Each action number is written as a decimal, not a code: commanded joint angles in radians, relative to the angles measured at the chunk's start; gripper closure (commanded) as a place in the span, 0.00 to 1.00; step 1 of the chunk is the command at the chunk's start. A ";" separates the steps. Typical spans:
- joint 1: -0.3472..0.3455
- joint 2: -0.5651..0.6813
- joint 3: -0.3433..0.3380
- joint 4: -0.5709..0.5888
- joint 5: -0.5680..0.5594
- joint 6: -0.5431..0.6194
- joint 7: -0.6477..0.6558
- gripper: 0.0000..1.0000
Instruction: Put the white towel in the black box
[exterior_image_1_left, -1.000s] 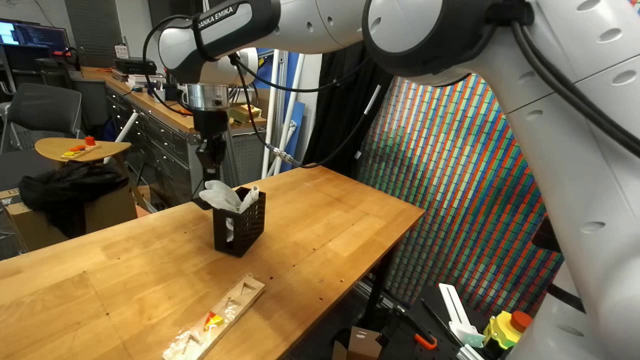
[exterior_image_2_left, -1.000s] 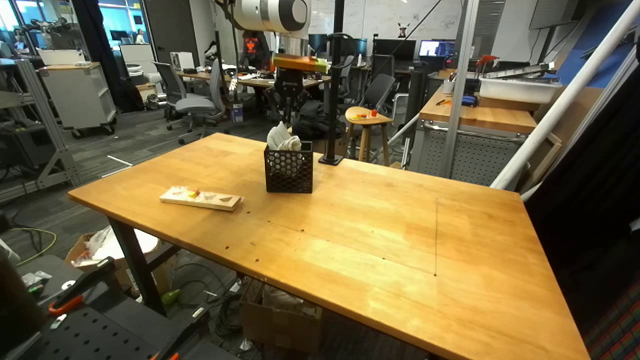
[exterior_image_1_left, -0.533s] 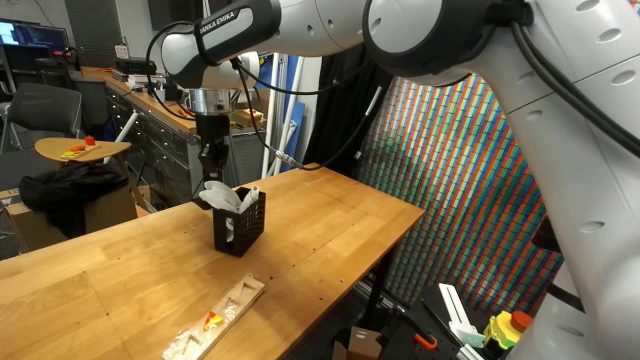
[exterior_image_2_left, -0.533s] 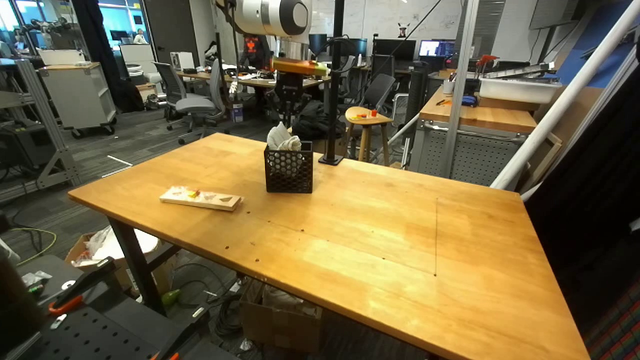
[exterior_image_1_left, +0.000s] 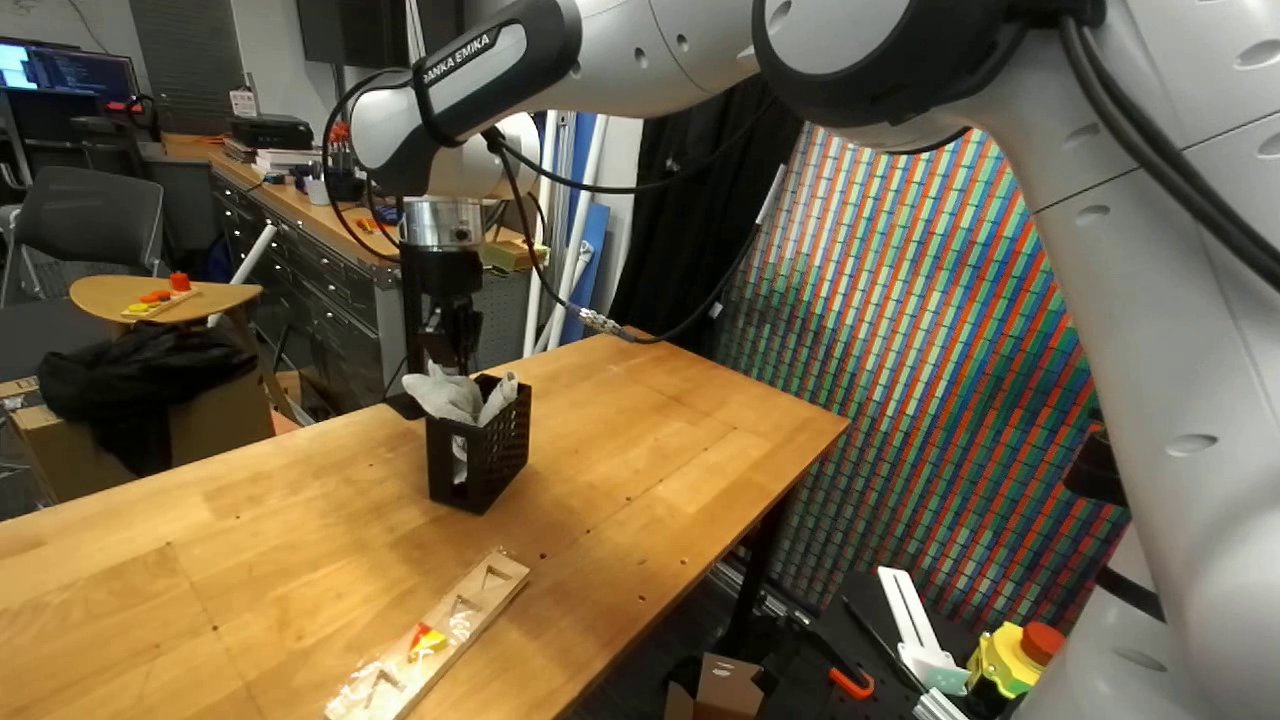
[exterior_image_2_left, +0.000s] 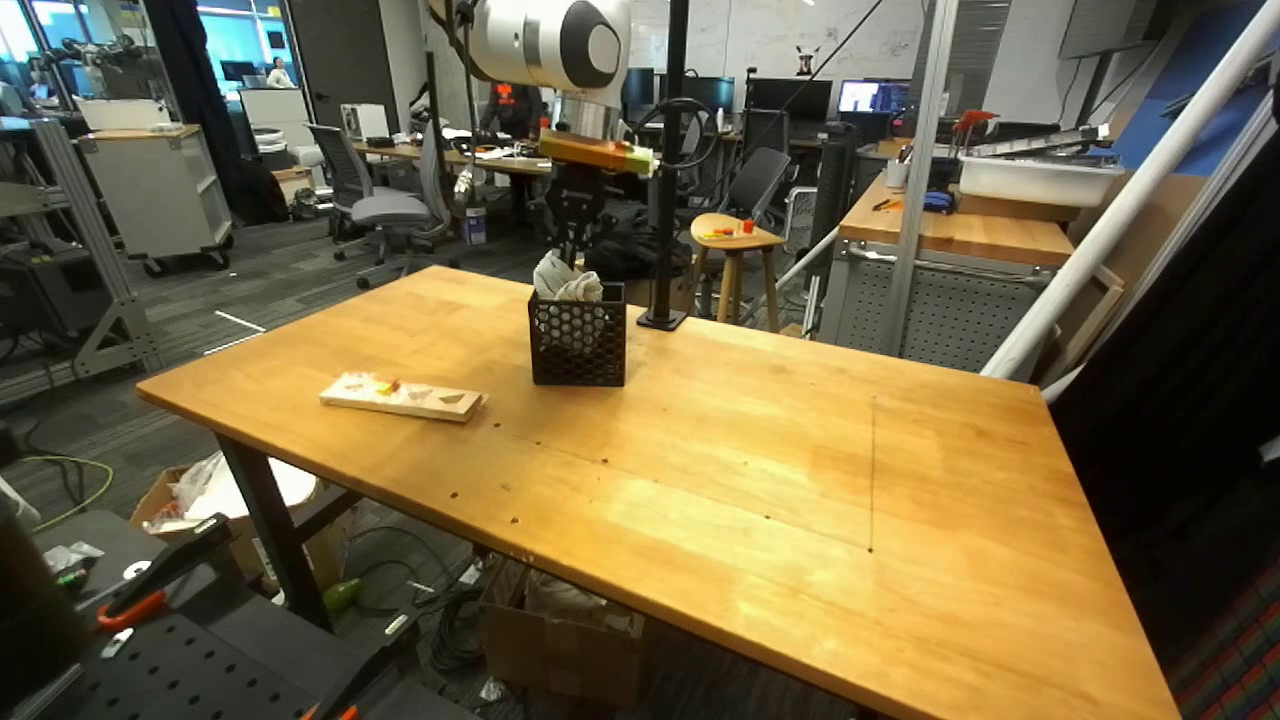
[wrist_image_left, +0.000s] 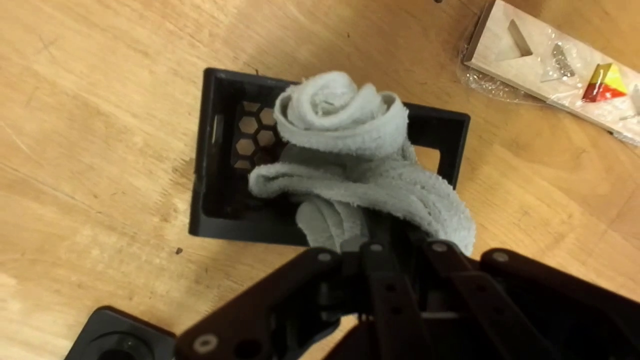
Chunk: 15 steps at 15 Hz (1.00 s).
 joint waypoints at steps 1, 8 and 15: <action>-0.018 -0.089 -0.004 -0.114 0.014 0.040 0.015 0.87; -0.037 -0.105 -0.001 -0.153 0.027 0.053 0.001 0.87; -0.046 -0.063 -0.003 -0.149 0.033 0.086 -0.007 0.87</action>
